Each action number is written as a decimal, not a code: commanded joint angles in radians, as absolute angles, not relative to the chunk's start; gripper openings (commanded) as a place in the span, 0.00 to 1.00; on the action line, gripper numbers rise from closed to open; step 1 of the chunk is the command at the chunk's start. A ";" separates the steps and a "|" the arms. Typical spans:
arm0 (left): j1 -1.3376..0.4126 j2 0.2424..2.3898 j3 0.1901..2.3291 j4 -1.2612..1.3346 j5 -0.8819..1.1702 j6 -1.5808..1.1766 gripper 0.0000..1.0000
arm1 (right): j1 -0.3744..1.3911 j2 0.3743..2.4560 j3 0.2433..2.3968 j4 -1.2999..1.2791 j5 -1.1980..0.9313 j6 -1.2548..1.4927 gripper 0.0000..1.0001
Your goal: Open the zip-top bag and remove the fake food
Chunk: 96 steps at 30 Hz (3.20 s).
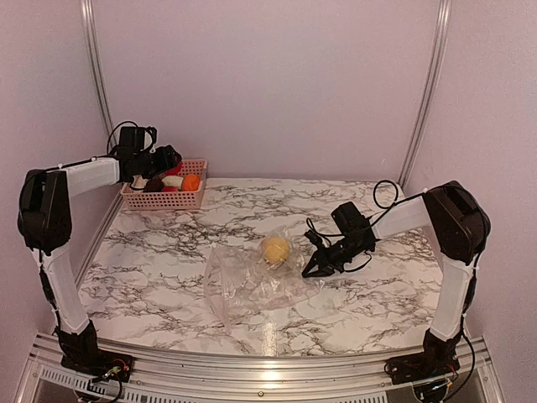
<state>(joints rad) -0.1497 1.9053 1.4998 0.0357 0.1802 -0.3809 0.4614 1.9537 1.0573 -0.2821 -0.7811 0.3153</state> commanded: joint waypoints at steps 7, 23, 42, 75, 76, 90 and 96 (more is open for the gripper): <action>-0.101 2.193 1.821 -0.115 0.033 -0.367 0.63 | 0.454 1.948 1.143 -0.336 -0.757 0.301 0.00; -0.032 2.314 2.015 -0.118 -0.012 -0.400 0.96 | 0.476 1.960 1.163 -0.363 -0.778 0.288 0.00; -0.032 1.577 1.297 0.112 0.087 -0.373 0.99 | 0.480 1.926 1.133 -0.355 -0.803 0.208 0.00; -0.394 1.346 0.638 0.093 0.533 -0.626 0.83 | 0.430 1.728 1.066 -0.427 -0.812 0.234 0.63; -0.401 1.355 0.637 0.099 0.539 -0.628 0.80 | 0.425 1.729 1.084 -0.434 -0.808 0.235 0.64; -0.503 1.498 0.596 0.224 0.566 -0.697 0.34 | 0.476 1.962 1.393 -0.437 -0.800 0.288 0.79; -0.541 1.566 0.607 0.252 0.568 -0.695 0.30 | 0.509 2.044 1.421 -0.448 -0.758 0.274 0.76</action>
<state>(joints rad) -0.5201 1.5204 0.6052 0.2115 0.5541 -0.6964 0.4885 2.0045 1.3983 -0.4133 -0.7986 0.2852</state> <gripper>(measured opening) 0.306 0.780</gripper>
